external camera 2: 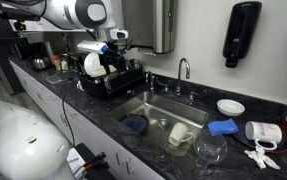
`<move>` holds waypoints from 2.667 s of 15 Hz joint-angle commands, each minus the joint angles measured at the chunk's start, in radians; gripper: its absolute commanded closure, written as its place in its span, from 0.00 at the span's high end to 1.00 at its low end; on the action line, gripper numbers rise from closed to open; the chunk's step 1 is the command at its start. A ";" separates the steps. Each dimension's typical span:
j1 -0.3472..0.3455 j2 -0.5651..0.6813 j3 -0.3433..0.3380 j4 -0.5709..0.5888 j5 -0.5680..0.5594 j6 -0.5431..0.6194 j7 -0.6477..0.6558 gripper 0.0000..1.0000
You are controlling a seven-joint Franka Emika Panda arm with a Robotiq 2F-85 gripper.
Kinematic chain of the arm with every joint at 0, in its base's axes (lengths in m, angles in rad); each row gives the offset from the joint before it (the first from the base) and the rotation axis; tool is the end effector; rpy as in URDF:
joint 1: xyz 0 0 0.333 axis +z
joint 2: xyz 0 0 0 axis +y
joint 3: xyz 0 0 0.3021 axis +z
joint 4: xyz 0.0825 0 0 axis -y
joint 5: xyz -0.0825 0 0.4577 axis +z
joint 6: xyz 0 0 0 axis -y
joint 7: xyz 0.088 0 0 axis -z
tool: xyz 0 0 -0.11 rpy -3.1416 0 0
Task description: Remove the cream plate from the dish rack and put it on the counter in front of the sink
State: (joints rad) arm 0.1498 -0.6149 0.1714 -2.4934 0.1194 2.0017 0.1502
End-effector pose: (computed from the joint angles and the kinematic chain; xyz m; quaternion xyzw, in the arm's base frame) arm 0.4312 0.1503 0.4649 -0.9969 -0.0510 -0.0562 0.0191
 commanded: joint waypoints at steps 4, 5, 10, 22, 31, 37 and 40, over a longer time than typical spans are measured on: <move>-0.001 0.000 0.000 0.002 0.000 -0.003 0.000 1.00; -0.001 0.000 0.000 0.002 0.000 -0.003 0.000 1.00; -0.001 0.000 0.000 0.002 0.000 -0.003 0.000 1.00; 0.039 0.047 -0.013 0.008 0.153 0.212 0.014 1.00; 0.195 0.210 -0.033 0.020 0.536 0.514 -0.078 1.00; 0.265 0.325 -0.025 0.060 0.902 0.654 -0.282 1.00; 0.250 0.371 -0.007 0.079 1.056 0.654 -0.397 1.00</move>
State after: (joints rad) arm 0.4027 -0.3167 0.1573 -2.4580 1.0538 2.6338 -0.1433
